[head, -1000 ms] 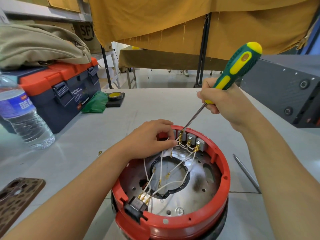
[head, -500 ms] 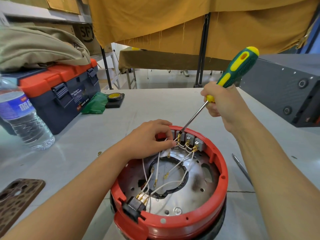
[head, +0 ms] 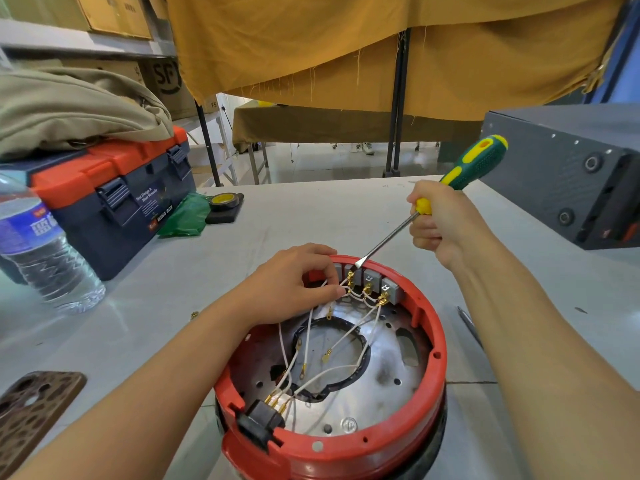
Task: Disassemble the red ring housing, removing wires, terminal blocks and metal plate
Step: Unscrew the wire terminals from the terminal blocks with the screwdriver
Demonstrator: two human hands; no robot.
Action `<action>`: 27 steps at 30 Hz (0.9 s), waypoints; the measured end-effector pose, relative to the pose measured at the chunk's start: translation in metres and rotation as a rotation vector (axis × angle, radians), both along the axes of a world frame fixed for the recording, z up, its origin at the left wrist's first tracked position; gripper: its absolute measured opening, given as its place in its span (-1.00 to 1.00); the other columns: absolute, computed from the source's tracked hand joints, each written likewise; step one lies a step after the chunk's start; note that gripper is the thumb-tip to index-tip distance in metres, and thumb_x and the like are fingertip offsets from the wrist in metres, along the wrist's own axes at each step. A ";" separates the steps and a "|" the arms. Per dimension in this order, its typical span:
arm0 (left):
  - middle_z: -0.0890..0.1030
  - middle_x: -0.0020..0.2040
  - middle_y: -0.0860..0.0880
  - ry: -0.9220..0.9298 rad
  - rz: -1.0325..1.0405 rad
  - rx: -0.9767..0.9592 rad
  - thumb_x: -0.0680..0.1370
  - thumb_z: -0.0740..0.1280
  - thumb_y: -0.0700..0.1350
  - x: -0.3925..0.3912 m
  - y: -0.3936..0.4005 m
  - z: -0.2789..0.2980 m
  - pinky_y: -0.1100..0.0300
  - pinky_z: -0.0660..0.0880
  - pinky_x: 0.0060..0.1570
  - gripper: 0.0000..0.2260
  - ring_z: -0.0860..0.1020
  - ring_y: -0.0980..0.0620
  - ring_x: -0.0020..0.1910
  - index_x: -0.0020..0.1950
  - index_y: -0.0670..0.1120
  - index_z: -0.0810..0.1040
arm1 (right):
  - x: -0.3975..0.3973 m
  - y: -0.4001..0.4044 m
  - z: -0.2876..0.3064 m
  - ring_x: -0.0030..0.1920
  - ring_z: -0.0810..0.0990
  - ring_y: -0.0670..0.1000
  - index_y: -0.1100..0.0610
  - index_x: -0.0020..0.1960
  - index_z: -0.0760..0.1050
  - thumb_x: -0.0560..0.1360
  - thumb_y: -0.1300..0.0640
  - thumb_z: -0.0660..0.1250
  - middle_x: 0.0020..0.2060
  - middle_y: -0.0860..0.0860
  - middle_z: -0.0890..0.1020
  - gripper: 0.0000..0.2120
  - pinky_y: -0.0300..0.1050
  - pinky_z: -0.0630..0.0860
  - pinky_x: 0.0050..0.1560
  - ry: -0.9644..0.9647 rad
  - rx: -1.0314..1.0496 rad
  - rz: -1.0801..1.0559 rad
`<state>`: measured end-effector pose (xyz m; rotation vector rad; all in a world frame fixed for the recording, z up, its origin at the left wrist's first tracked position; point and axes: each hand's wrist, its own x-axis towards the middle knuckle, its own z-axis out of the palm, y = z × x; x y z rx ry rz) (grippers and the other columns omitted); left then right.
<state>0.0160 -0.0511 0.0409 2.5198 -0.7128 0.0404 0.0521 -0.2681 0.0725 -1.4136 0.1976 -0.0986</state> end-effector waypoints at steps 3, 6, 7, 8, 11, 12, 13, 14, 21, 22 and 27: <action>0.47 0.33 0.05 -0.006 -0.004 -0.015 0.49 0.39 0.03 0.000 0.000 0.000 0.14 0.30 0.30 -0.89 0.39 0.17 0.32 -0.15 0.01 0.61 | 0.001 -0.002 -0.004 -0.67 0.09 -0.11 0.10 -0.36 0.19 0.43 0.21 0.21 -0.68 -0.08 0.17 -0.74 -0.37 0.06 -0.63 0.022 0.055 0.008; 0.47 0.33 0.04 -0.006 -0.001 -0.016 0.49 0.40 0.02 0.001 0.000 0.000 0.14 0.30 0.31 -0.89 0.38 0.18 0.34 -0.15 0.00 0.62 | 0.000 -0.001 -0.004 -0.65 0.11 -0.10 0.12 -0.36 0.21 0.45 0.20 0.22 -0.67 -0.07 0.20 -0.74 -0.32 0.08 -0.61 -0.052 0.017 0.034; 0.47 0.33 0.04 -0.004 -0.002 -0.017 0.49 0.39 0.02 0.001 0.000 -0.001 0.14 0.30 0.31 -0.89 0.37 0.18 0.34 -0.14 -0.01 0.62 | -0.001 -0.001 -0.003 -0.64 0.12 -0.10 0.12 -0.36 0.23 0.46 0.20 0.22 -0.67 -0.07 0.21 -0.74 -0.31 0.10 -0.60 -0.103 -0.016 0.056; 0.47 0.33 0.04 -0.003 -0.003 -0.020 0.49 0.39 0.02 0.001 0.000 -0.001 0.14 0.30 0.32 -0.88 0.37 0.18 0.34 -0.14 -0.01 0.62 | -0.002 0.000 0.000 -0.64 0.14 -0.10 0.13 -0.36 0.24 0.47 0.21 0.23 -0.66 -0.07 0.23 -0.74 -0.30 0.12 -0.59 -0.162 -0.051 0.085; 0.47 0.33 0.04 -0.006 -0.006 -0.022 0.49 0.39 0.03 0.001 0.001 -0.001 0.16 0.30 0.31 -0.87 0.38 0.19 0.34 -0.13 -0.01 0.63 | -0.008 0.002 0.009 -0.63 0.19 -0.12 0.11 -0.42 0.26 0.48 0.26 0.23 -0.63 -0.09 0.29 -0.68 -0.34 0.16 -0.55 -0.342 -0.174 0.179; 0.47 0.33 0.04 -0.007 -0.009 -0.022 0.49 0.39 0.03 0.001 0.001 -0.001 0.16 0.30 0.31 -0.87 0.38 0.18 0.34 -0.13 -0.02 0.63 | -0.009 0.003 0.011 -0.61 0.22 -0.12 0.10 -0.44 0.25 0.48 0.27 0.24 -0.61 -0.10 0.31 -0.66 -0.35 0.17 -0.54 -0.382 -0.221 0.200; 0.48 0.32 0.03 -0.008 -0.012 -0.023 0.49 0.39 0.03 0.002 0.001 -0.001 0.15 0.30 0.31 -0.86 0.38 0.18 0.34 -0.13 -0.02 0.63 | -0.011 0.004 0.013 -0.59 0.23 -0.13 0.08 -0.45 0.25 0.48 0.27 0.25 -0.59 -0.10 0.32 -0.64 -0.35 0.19 -0.54 -0.410 -0.267 0.214; 0.48 0.32 0.03 -0.007 -0.014 -0.024 0.49 0.39 0.04 0.002 0.001 -0.001 0.14 0.30 0.31 -0.86 0.38 0.17 0.34 -0.13 -0.02 0.63 | -0.012 0.005 0.015 -0.58 0.25 -0.14 0.07 -0.46 0.24 0.48 0.27 0.26 -0.57 -0.11 0.33 -0.62 -0.35 0.21 -0.55 -0.432 -0.306 0.223; 0.47 0.32 0.04 0.000 -0.019 -0.029 0.49 0.38 0.05 0.002 0.002 -0.001 0.11 0.30 0.32 -0.86 0.37 0.18 0.34 -0.15 0.00 0.62 | -0.018 0.010 0.022 -0.53 0.31 -0.18 0.10 -0.45 0.27 0.49 0.32 0.26 -0.58 -0.13 0.31 -0.62 -0.42 0.27 -0.50 -0.561 -0.463 0.299; 0.47 0.32 0.04 0.001 -0.019 -0.031 0.49 0.38 0.05 0.001 0.002 -0.001 0.11 0.30 0.32 -0.87 0.37 0.18 0.34 -0.16 0.01 0.61 | -0.019 0.011 0.023 -0.53 0.31 -0.17 0.12 -0.44 0.29 0.49 0.32 0.26 -0.58 -0.13 0.31 -0.64 -0.41 0.27 -0.49 -0.574 -0.494 0.304; 0.45 0.35 0.05 0.005 -0.017 -0.021 0.49 0.37 0.07 0.001 0.001 0.000 0.06 0.29 0.33 -0.88 0.37 0.15 0.34 -0.18 0.07 0.60 | -0.022 0.017 0.025 -0.52 0.30 -0.15 0.16 -0.41 0.31 0.47 0.31 0.28 -0.60 -0.14 0.30 -0.69 -0.41 0.25 -0.47 -0.631 -0.597 0.329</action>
